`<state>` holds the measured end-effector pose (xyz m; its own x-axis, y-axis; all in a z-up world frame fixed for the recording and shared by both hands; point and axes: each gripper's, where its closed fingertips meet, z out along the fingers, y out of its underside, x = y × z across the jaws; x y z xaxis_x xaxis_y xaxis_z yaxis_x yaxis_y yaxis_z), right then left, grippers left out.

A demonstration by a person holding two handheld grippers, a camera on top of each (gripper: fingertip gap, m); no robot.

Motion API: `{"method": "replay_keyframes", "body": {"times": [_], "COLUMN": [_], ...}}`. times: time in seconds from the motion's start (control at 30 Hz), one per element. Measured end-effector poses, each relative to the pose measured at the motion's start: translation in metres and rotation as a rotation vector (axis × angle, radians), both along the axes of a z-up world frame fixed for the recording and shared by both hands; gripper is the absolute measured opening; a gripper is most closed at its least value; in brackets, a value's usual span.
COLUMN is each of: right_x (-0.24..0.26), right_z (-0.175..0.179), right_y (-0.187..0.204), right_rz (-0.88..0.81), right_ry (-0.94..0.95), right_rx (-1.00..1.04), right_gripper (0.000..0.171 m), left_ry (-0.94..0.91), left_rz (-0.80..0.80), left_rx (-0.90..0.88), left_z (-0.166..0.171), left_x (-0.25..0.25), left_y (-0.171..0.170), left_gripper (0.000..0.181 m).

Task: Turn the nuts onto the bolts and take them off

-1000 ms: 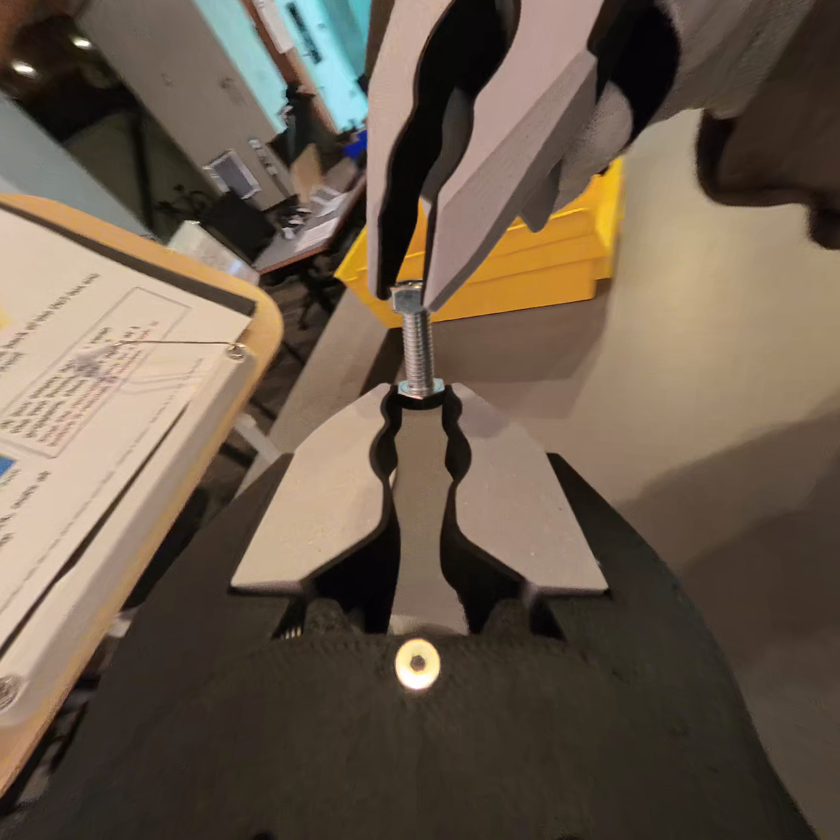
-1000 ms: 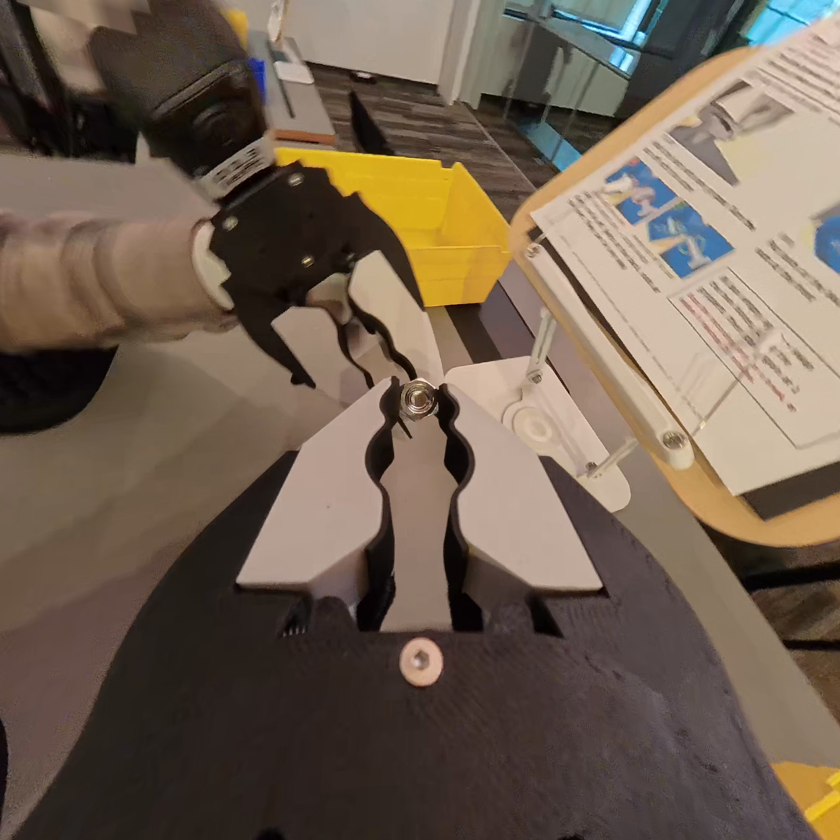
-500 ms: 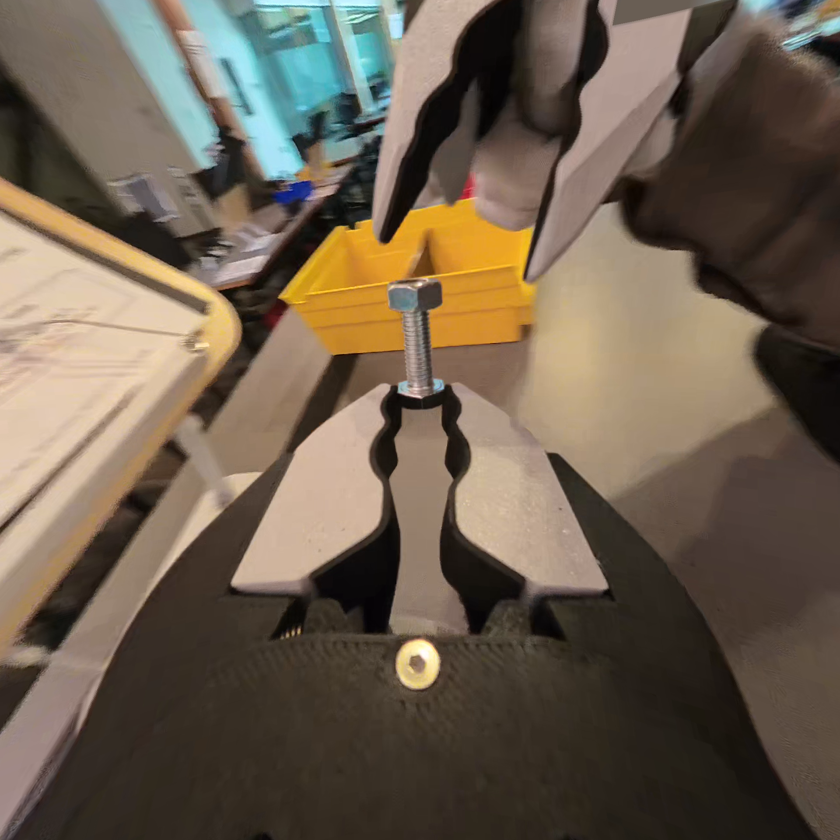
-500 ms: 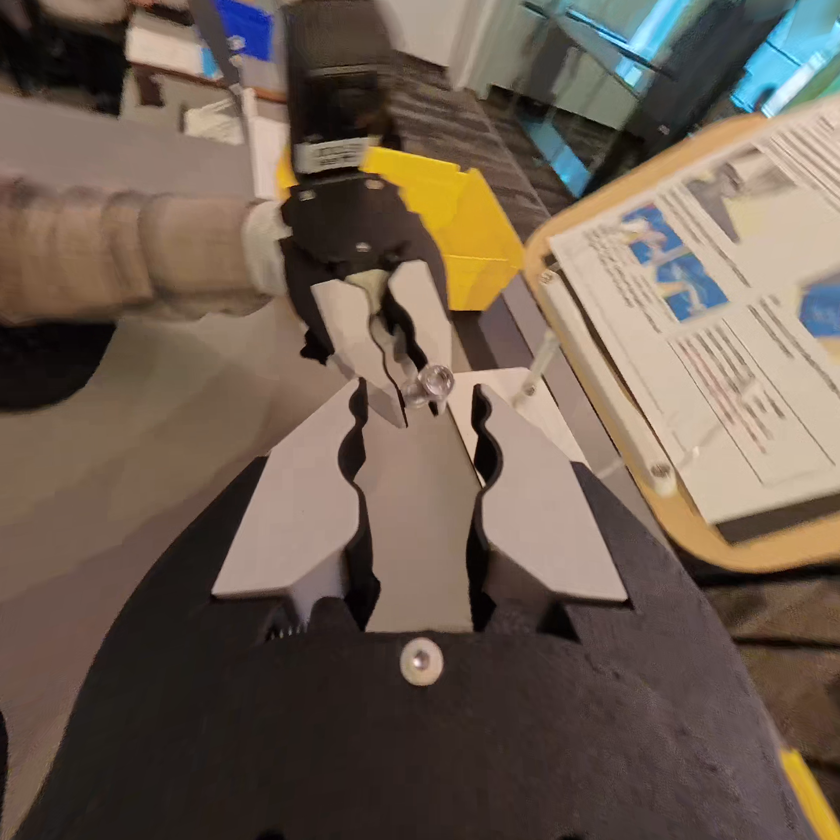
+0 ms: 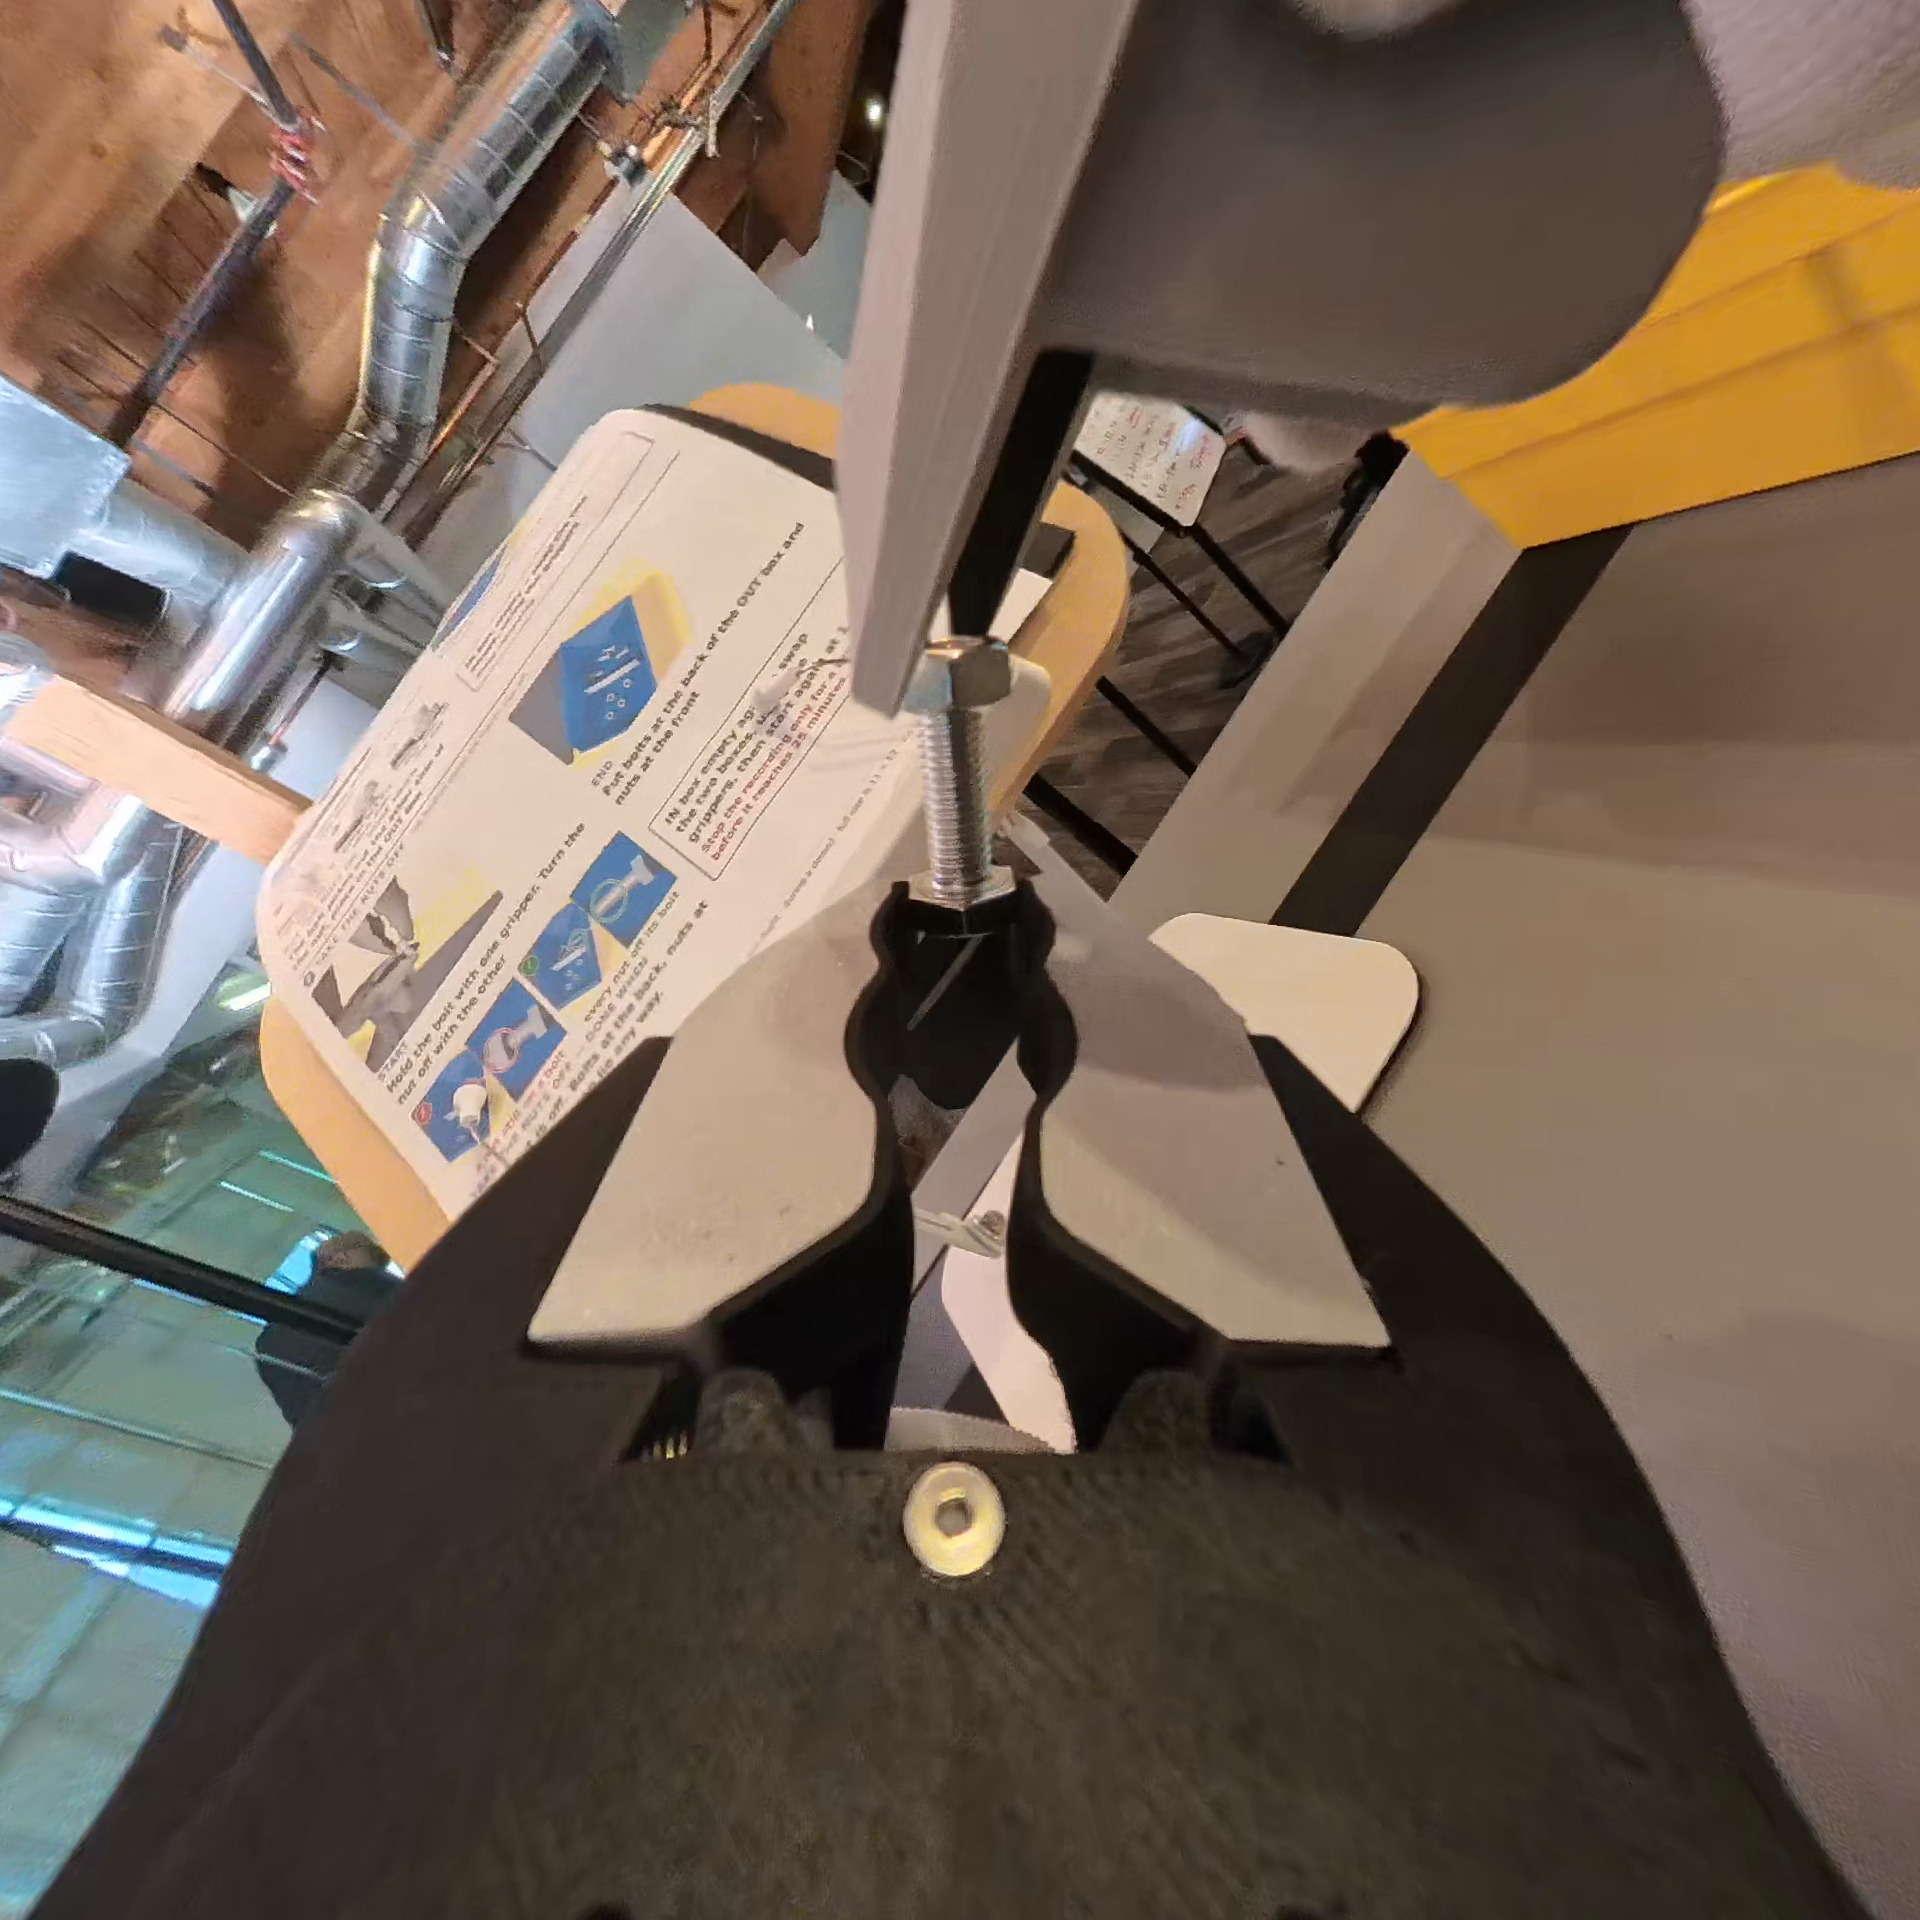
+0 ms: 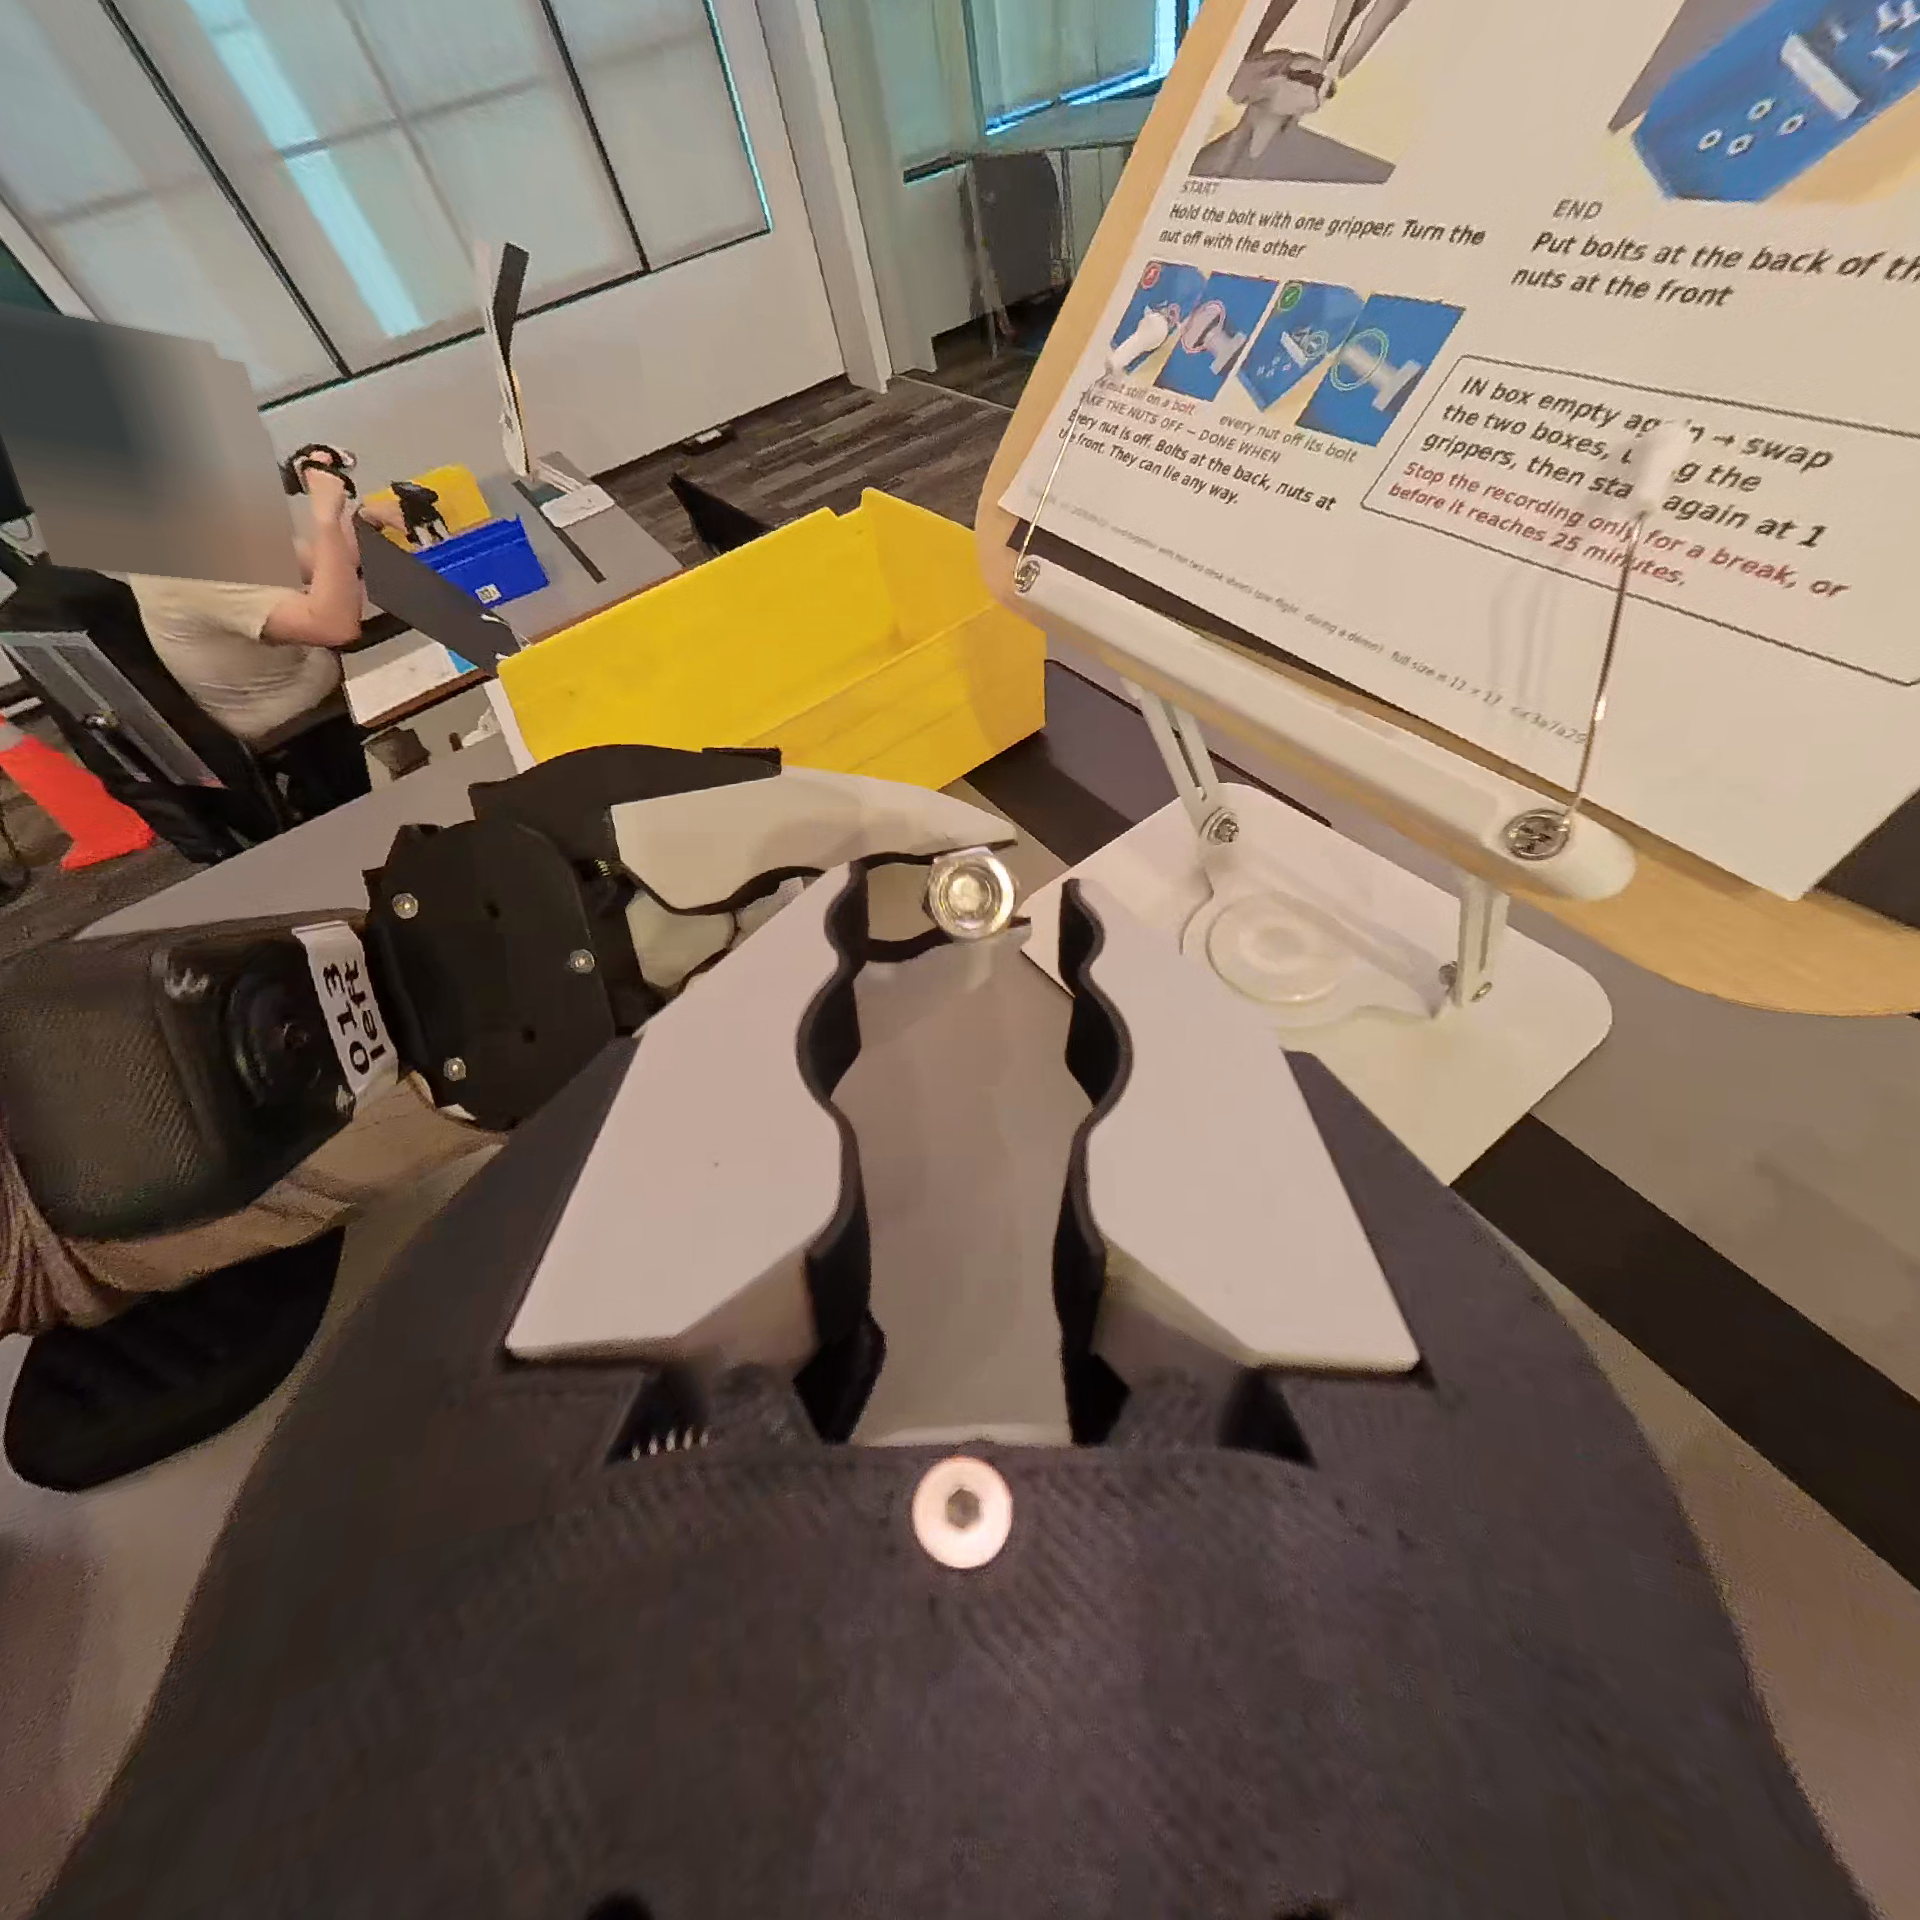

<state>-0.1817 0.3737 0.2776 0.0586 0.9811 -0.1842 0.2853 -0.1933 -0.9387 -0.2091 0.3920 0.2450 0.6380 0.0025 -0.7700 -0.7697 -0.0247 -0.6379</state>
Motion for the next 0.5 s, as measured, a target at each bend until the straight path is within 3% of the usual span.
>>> {"method": "replay_keyframes", "body": {"times": [0.13,0.27,0.5], "right_x": [-0.004,-0.001,0.015], "right_z": [-0.002,0.000,-0.004], "right_y": [0.000,-0.003,-0.033], "right_rz": [0.001,0.026,0.196], "right_ry": [0.005,-0.004,-0.094], "right_rx": [0.004,0.125,0.485], "right_gripper": [0.016,0.015,0.015], "left_ry": [0.039,-0.012,-0.224], "left_rz": [0.007,-0.055,-0.449], "left_rx": [0.002,-0.022,-0.285], "left_z": [0.000,0.001,-0.010], "left_x": [0.002,0.006,0.037], "left_y": [0.000,-0.003,-0.030], "left_gripper": [0.018,0.018,0.018]}}
